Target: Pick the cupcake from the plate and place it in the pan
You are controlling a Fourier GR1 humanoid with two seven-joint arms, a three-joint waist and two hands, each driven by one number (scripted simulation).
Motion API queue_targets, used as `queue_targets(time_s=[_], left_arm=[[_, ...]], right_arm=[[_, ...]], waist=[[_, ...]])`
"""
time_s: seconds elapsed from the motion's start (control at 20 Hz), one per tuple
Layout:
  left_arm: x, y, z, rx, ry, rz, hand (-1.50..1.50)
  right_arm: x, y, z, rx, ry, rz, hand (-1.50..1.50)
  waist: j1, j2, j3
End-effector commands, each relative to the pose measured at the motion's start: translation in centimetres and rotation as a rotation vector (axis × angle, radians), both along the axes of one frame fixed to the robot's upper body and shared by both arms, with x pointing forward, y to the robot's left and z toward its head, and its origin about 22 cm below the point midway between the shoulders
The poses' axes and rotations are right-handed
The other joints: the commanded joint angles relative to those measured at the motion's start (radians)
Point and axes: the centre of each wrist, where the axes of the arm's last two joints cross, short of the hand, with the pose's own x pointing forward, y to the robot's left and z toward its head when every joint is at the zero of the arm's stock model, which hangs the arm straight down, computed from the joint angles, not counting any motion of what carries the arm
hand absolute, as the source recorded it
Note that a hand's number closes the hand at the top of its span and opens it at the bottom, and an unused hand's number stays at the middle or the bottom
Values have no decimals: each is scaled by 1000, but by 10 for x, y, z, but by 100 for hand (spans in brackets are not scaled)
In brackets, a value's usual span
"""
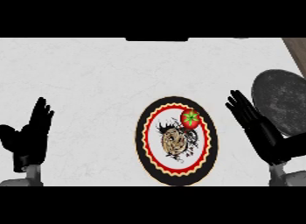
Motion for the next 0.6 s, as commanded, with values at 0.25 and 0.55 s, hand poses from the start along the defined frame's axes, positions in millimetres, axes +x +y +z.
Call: queue_targets(time_s=[0.25,0.55], left_arm=[[32,-77,49,20,-305,-440,0],[13,-92,21,-34,-298,-507,0]], right_arm=[[37,106,85,206,-328,805,150],[103,3,79,10,-330,754,-150]], waist=[[114,-6,35],[60,2,32]])
